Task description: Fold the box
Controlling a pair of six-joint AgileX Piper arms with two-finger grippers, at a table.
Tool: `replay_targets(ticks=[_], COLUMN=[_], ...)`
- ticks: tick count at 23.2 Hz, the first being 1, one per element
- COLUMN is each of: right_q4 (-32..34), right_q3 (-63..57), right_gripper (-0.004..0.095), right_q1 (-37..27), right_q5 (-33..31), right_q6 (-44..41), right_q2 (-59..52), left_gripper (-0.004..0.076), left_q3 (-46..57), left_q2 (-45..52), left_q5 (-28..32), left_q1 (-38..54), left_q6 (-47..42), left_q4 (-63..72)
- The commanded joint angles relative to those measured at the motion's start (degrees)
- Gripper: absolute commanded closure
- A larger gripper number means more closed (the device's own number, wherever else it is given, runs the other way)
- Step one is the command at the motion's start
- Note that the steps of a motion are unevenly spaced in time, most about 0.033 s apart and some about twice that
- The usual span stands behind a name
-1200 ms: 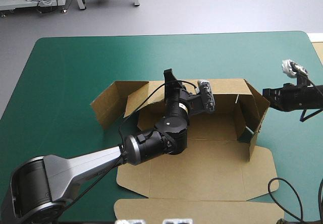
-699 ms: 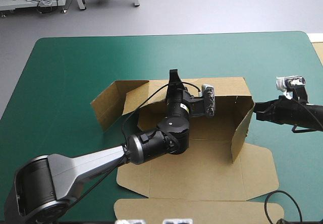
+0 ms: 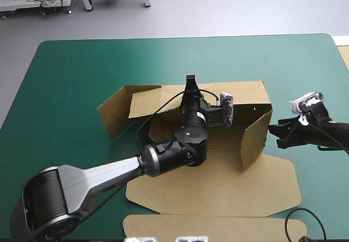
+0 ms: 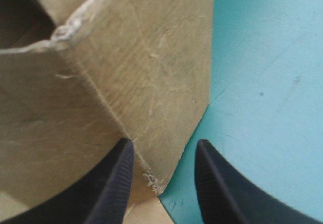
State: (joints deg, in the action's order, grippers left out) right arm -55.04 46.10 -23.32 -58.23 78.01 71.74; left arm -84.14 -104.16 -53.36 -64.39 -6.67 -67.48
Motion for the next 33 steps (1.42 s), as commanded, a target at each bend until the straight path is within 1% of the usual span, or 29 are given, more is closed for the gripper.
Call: replay_targets(ticks=[1, 6, 9, 11, 12, 14, 15, 16, 17, 18, 19, 20, 21, 22, 23, 26, 27, 29, 30, 31, 32, 33], right_q4=[-5.2, -6.3, -7.5, -8.0, -7.7, -7.8, -8.2, -8.5, -8.6, -8.6, -8.1, -7.8, -7.6, -7.7, -7.7, -6.6, -6.0, -4.7, -4.5, -4.5, -4.5, -4.5], right_q3=[1.2, 1.2, 0.6, -0.4, -0.7, -0.7, -0.7, -0.7, -0.7, -0.7, -0.7, -0.7, -0.7, -0.7, -0.7, -0.7, -0.7, -0.7, -0.7, -0.7, -0.7, -0.7], right_gripper=[0.0423, 0.0423, 0.0423, 0.0424, 0.0427, 0.0452, 0.0470, 0.0491, 0.0542, 0.0581, 0.0680, 0.0729, 0.0877, 0.0925, 0.0911, 0.0911, 0.0911, 0.0911, 0.0911, 0.0911, 0.0911, 0.0911], right_q1=[-0.1, -0.1, 2.9, 6.7, 9.1, 12.6, 13.6, 14.5, 15.3, 15.3, 15.3, 15.3, 15.3, 15.3, 15.3, 15.3, 15.3, 15.3, 15.3, 15.3, 15.3, 15.3], right_q5=[-4.0, -3.8, -1.0, 3.9, 8.1, 16.6, 19.7, 23.1, 27.3, 27.4, 27.4, 27.3, 26.6, 26.3, 25.6, 23.5, 23.1, 21.9, 21.4, 21.1, 20.9, 20.8], right_q6=[4.6, 4.8, 5.7, 7.5, 7.1, 4.0, 2.5, 0.7, -1.4, -1.5, -1.5, -1.5, -1.5, -1.5, -1.5, -1.5, -1.5, -1.8, -1.8, -1.8, -1.8, -1.8], right_q2=[-1.4, -1.3, -1.3, -1.3, -1.3, -1.3, -1.3, -1.3, -1.3, -1.3, -1.3, -1.3, -1.3, -1.3, -1.3, -1.3, -1.3, -1.3, -1.3, -1.3, -1.3, -1.3], left_gripper=[0.0733, 0.0733, 0.0733, 0.0733, 0.0733, 0.0733, 0.0733, 0.0733, 0.0733, 0.0733, 0.0733, 0.0733, 0.0733, 0.0733, 0.0733, 0.0723, 0.0707, 0.0615, 0.0535, 0.0486, 0.0409, 0.0374], left_q3=[-0.6, -0.6, -0.6, -0.9, -0.9, -0.9, -0.9, -0.9, -0.9, -0.9, -0.9, -0.9, -0.9, -0.9, -0.9, -0.9, -0.9, -0.9, -0.9, -0.9, -0.9, -0.9], left_q2=[1.2, 1.2, 1.2, 1.2, 1.2, 1.2, 1.2, 1.2, 1.2, 1.2, 1.2, 1.2, 1.2, 1.2, 1.2, 1.2, 1.2, 1.2, 1.2, 1.2, 1.2, 1.2], left_q5=[2.2, 2.3, 3.1, 3.6, 3.6, 2.8, 2.6, 2.4, 2.5, 2.8, 3.7, 3.8, 3.8, 3.8, 3.7, 3.7, 3.7, 3.3, 3.4, 3.4, 3.1, 2.9], left_q1=[-0.5, -0.5, -0.5, -0.5, -0.5, -0.5, -0.5, -0.5, -0.5, -0.5, -0.5, -0.5, -0.5, -0.5, -0.5, -0.5, -0.5, -0.5, -0.5, -0.5, -0.5, -0.5], left_q6=[0.0, 0.0, 0.0, 0.0, 0.0, 0.0, 0.0, 0.0, 0.0, 0.0, 0.0, 0.0, 0.0, 0.0, 0.0, 1.3, 1.3, 1.3, 1.3, 1.3, 1.3, 1.3], left_q4=[4.2, 4.0, 4.0, 4.0, 4.0, 4.0, 4.0, 4.1, 4.2, 4.2, 4.2, 4.2, 4.2, 4.2, 4.2, 4.2, 4.2, 3.8, 3.7, 3.7, 3.6, 3.5])
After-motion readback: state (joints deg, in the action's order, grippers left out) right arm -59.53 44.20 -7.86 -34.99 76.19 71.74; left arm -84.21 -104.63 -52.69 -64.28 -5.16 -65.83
